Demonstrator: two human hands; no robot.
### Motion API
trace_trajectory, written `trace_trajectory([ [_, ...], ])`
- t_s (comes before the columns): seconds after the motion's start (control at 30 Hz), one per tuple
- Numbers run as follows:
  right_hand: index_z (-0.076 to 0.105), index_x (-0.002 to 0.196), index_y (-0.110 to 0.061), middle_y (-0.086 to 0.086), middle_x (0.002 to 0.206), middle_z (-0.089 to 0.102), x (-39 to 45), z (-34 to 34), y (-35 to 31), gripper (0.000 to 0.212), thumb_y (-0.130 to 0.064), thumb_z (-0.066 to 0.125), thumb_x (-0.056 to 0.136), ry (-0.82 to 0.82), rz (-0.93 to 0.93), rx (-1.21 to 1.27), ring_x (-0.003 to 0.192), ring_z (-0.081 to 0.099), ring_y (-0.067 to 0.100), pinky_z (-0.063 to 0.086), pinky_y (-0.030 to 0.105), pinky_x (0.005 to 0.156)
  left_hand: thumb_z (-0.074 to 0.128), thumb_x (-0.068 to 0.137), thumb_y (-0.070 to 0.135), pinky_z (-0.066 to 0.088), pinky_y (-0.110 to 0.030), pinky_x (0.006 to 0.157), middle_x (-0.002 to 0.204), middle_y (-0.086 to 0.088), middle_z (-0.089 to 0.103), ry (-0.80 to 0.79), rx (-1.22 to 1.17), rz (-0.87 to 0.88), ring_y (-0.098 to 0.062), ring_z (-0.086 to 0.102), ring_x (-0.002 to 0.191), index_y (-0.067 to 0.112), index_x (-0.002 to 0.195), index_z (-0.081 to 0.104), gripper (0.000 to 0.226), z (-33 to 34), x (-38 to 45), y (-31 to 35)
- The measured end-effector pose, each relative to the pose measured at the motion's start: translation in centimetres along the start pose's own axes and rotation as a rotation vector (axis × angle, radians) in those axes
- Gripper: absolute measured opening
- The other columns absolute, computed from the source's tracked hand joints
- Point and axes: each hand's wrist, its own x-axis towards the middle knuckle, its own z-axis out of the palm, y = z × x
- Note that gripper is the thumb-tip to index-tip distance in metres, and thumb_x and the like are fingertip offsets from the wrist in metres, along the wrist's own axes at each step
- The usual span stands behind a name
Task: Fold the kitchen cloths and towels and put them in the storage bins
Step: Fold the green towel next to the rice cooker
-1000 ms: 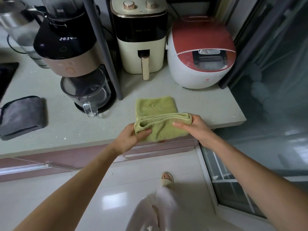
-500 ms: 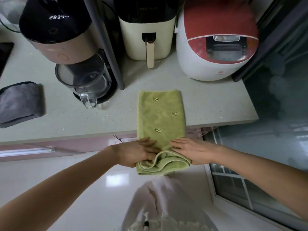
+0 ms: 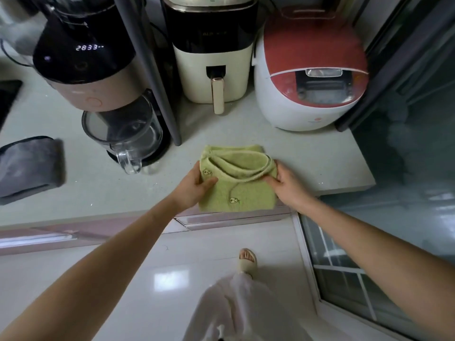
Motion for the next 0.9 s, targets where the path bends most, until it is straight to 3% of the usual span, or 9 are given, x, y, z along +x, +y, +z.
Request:
trace_trajectory([
  [0.07,0.054,0.115,-0.004,0.013,0.114,0.062,1.9,0.7,-0.4,0.023,-0.008,0.056,0.092,0.093,0.052,0.005,0.107,0.058,0.026,0.047,0.038,0.093,0.054,0.096,0.02,0.04,-0.028,0.094,0.119,-0.001,0.056,0.148,0.032,-0.088,-0.015,0.052,0.108,0.011,0.13,0.042,0.037,0.5,1.5,0.4],
  [0.13,0.055,0.094,-0.012,0.01,0.094,0.061,3.3,1.4,-0.3,0.001,-0.012,0.055,0.093,0.138,0.154,0.035,0.094,0.057,0.025,0.048,0.032,0.075,0.051,0.097,0.025,0.04,-0.03,0.086,0.105,-0.004,0.056,0.235,0.065,-0.2,-0.019,0.05,0.098,0.01,0.113,0.047,0.022,0.8,2.8,0.2],
  [0.2,0.044,0.076,-0.018,0.002,0.076,0.049,4.4,2.0,0.0,0.021,-0.015,0.056,0.093,0.146,0.262,0.009,0.082,0.049,0.019,0.036,0.023,0.054,0.049,0.097,0.027,0.036,-0.03,0.075,0.085,-0.001,0.05,0.276,0.11,-0.319,-0.02,0.045,0.087,0.013,0.089,0.043,0.017,1.2,3.8,-0.4],
  [0.27,0.048,0.088,-0.012,0.005,0.083,0.051,5.2,2.4,0.1,0.013,-0.019,0.059,0.091,0.122,0.321,-0.029,0.081,0.049,0.019,0.034,0.027,0.053,0.05,0.097,0.029,0.033,-0.03,0.07,0.077,0.002,0.046,0.308,0.134,-0.389,-0.02,0.044,0.083,0.016,0.079,0.038,0.025,1.7,4.5,-0.7],
  [0.33,0.047,0.116,-0.006,0.006,0.101,0.051,6.0,2.4,-0.3,0.039,-0.024,0.067,0.086,0.08,0.323,-0.012,0.089,0.051,0.018,0.04,0.025,0.067,0.054,0.094,0.034,0.035,-0.03,0.07,0.077,0.001,0.047,0.346,0.149,-0.405,-0.02,0.046,0.082,0.014,0.083,0.041,0.027,1.9,5.2,-0.5],
  [0.4,0.042,0.126,-0.007,0.002,0.109,0.046,6.9,2.3,-1.0,0.058,-0.028,0.072,0.082,0.099,0.282,0.007,0.099,0.048,0.016,0.041,0.024,0.08,0.059,0.089,0.043,0.037,-0.029,0.068,0.081,0.0,0.051,0.399,0.15,-0.378,-0.02,0.049,0.08,0.01,0.092,0.047,0.035,1.7,5.8,0.1],
  [0.53,0.048,0.099,-0.009,0.0,0.085,0.049,8.3,2.1,-1.1,0.028,-0.018,0.071,0.084,0.196,0.133,-0.033,0.077,0.046,0.014,0.033,0.015,0.055,0.064,0.088,0.037,0.034,-0.026,0.061,0.08,-0.002,0.055,0.486,0.165,-0.154,-0.016,0.05,0.072,0.007,0.097,0.049,0.035,1.4,6.4,0.6],
  [0.67,0.034,0.09,-0.01,-0.003,0.072,0.039,7.9,2.1,-0.1,0.026,-0.01,0.06,0.091,0.214,-0.077,-0.133,0.058,0.033,0.003,0.03,0.017,0.052,0.054,0.096,0.029,0.034,-0.024,0.059,0.081,0.003,0.059,0.45,0.262,0.1,-0.013,0.054,0.068,0.009,0.099,0.039,0.025,2.0,6.0,0.1],
  [0.9,0.038,0.091,-0.01,-0.007,0.065,0.037,10.5,1.9,-0.2,0.018,-0.013,0.055,0.094,0.231,0.017,-0.21,0.055,0.034,0.005,0.025,0.028,0.048,0.038,0.102,0.031,0.035,-0.033,0.061,0.087,-0.017,0.061,0.491,0.442,-0.04,-0.032,0.053,0.073,0.004,0.101,0.038,0.027,1.8,8.8,-0.6],
])
